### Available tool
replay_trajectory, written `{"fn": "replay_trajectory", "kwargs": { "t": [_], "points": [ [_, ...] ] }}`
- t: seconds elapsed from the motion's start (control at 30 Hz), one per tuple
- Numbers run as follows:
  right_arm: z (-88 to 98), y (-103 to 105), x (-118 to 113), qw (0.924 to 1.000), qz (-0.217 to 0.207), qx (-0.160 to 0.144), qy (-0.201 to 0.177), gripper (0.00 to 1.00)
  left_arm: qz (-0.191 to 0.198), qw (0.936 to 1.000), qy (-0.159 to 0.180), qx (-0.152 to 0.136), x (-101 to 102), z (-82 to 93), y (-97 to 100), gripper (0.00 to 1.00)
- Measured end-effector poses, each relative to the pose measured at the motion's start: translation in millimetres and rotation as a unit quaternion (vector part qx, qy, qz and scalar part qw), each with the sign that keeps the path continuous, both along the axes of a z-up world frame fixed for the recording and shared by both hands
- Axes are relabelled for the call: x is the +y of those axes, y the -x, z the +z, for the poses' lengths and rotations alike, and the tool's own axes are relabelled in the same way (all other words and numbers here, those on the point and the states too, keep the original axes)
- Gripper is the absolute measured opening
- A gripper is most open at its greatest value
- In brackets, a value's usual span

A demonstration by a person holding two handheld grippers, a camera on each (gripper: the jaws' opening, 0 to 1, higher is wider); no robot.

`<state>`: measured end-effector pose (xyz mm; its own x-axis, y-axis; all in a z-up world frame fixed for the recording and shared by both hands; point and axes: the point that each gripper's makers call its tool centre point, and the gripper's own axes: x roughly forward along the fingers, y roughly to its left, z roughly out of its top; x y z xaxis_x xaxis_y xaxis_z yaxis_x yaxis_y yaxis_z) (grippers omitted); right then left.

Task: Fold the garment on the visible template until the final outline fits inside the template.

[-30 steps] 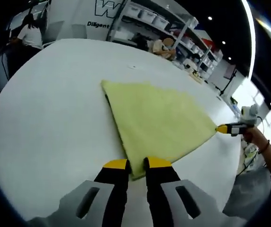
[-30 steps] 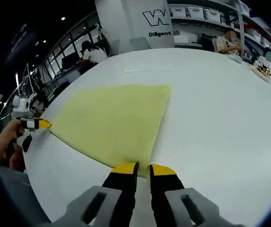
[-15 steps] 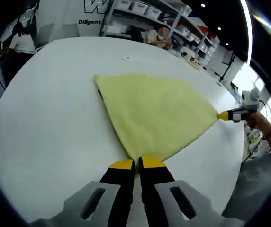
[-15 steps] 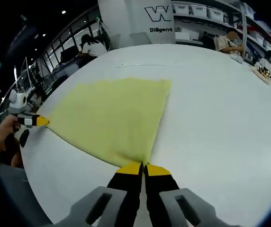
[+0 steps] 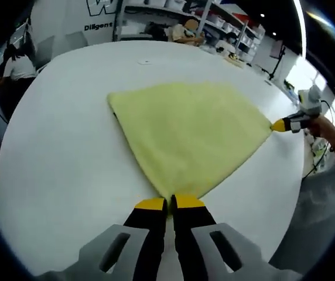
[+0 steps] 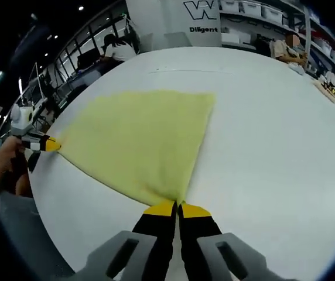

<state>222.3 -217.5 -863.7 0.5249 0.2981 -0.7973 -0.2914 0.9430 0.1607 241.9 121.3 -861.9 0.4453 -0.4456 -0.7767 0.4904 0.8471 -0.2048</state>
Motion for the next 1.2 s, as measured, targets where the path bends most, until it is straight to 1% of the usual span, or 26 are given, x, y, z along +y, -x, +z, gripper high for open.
{"fn": "replay_trajectory", "kwargs": {
  "t": [0.23, 0.4, 0.53, 0.6, 0.73, 0.8, 0.83, 0.87, 0.9, 0.93, 0.97, 1.03, 1.07, 1.1, 1.13, 1.2],
  "points": [
    [-0.3, 13, 3, 0.9999, 0.007, 0.009, 0.008, 0.0, -0.01, 0.9999, -0.012, -0.002, 2, -0.4, 7.3, 0.0],
    [-0.4, 18, 3, 0.9998, 0.009, 0.013, 0.011, 0.0, -0.014, 0.9998, -0.016, 0.001, 3, -0.1, 13.4, 0.0],
    [-1.1, 24, 5, 0.9994, 0.015, 0.02, 0.023, 0.0, -0.013, 0.9998, -0.017, 0.004, 4, -0.1, 20.1, 0.0],
    [-1.5, 23, 4, 0.9991, 0.022, 0.015, 0.034, 0.0, -0.011, 0.9998, -0.014, 0.002, 4, -0.3, 20.6, 0.0],
    [-2.2, 21, 2, 0.9983, 0.032, 0.014, 0.047, 0.0, -0.008, 0.9999, -0.01, 0.001, 4, -0.1, 19.2, 0.01],
    [-1.9, 20, 0, 0.9979, 0.037, 0.013, 0.052, 0.0, -0.002, 1.0, -0.008, 0.002, 4, 0.0, 18.8, 0.03],
    [0.3, 18, 1, 0.9979, 0.033, 0.003, 0.055, 0.0, -0.001, 1.0, -0.008, 0.001, 4, 0.1, 18.8, 0.05],
    [3.2, 16, 2, 0.9982, 0.029, -0.006, 0.052, 0.04, 0.002, 0.9999, -0.01, -0.001, 5, 0.3, 18.1, 0.09],
    [4.1, 15, 2, 0.9984, 0.027, -0.007, 0.049, 0.07, 0.003, 0.9999, -0.012, -0.005, 6, 0.9, 17.1, 0.14],
    [8.2, 12, 5, 0.9991, 0.016, -0.017, 0.034, 0.12, 0.004, 0.9999, -0.013, -0.006, 7, 1.2, 16.6, 0.19],
    [10.8, 10, 4, 0.9992, 0.012, -0.023, 0.029, 0.17, 0.011, 0.9998, -0.01, -0.012, 7, 3.4, 15.0, 0.25],
    [23.2, 7, 12, 0.9981, 0.029, -0.052, 0.016, 0.23, 0.023, 0.9995, 0.006, -0.022, 5, 13.5, 14.3, 0.33],
    [27.6, 7, 14, 0.9978, 0.03, -0.057, 0.013, 0.27, 0.025, 0.9991, 0.013, -0.032, 3, 18.9, 13.0, 0.36],
    [32.3, 7, 17, 0.9972, 0.037, -0.065, 0.01, 0.31, 0.027, 0.9989, 0.016, -0.036, 3, 23.6, 14.1, 0.39],
    [35.2, 7, 18, 0.9971, 0.037, -0.065, 0.008, 0.37, 0.027, 0.9989, 0.016, -0.036, 2, 25.3, 15.2, 0.43],
    [43.9, 10, 22, 0.9964, 0.041, -0.074, 0.008, 0.48, 0.034, 0.9985, 0.018, -0.038, 3, 31.1, 18.2, 0.56]
  ]
}}
